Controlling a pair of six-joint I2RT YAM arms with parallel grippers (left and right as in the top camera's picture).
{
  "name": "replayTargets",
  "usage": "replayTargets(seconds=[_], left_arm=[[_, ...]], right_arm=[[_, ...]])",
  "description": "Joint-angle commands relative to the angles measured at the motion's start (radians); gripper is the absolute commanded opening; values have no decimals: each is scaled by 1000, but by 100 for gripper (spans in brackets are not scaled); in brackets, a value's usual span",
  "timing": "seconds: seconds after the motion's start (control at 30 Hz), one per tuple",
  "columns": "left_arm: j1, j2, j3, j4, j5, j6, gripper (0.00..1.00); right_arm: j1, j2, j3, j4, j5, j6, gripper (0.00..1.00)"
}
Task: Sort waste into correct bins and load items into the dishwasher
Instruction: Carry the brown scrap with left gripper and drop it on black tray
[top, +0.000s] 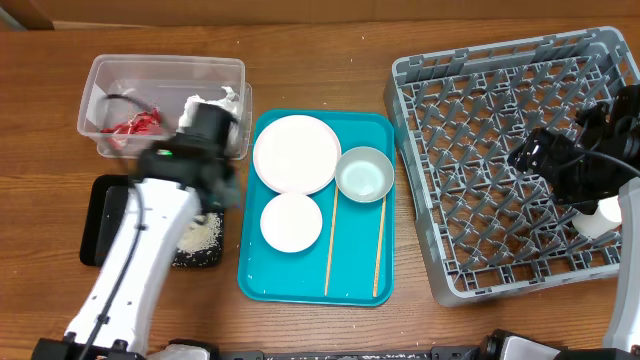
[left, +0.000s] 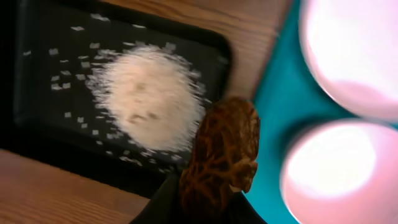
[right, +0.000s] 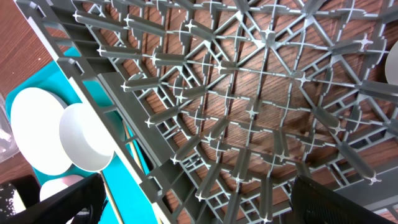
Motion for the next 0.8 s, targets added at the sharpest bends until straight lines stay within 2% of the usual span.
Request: replayTargets(seconds=[0.0, 0.3, 0.67, 0.77], left_arm=[[145, 21, -22, 37, -47, -16, 4], [368, 166, -51, 117, -46, -16, 4], [504, 355, -51, 168, -40, -17, 5], [518, 397, -51, 174, -35, -17, 10]], right_arm=[[4, -8, 15, 3, -5, -8, 97], [4, -8, 15, 2, -5, -8, 97], [4, -8, 15, 2, -5, -8, 97], [4, -8, 15, 2, -5, -8, 98]])
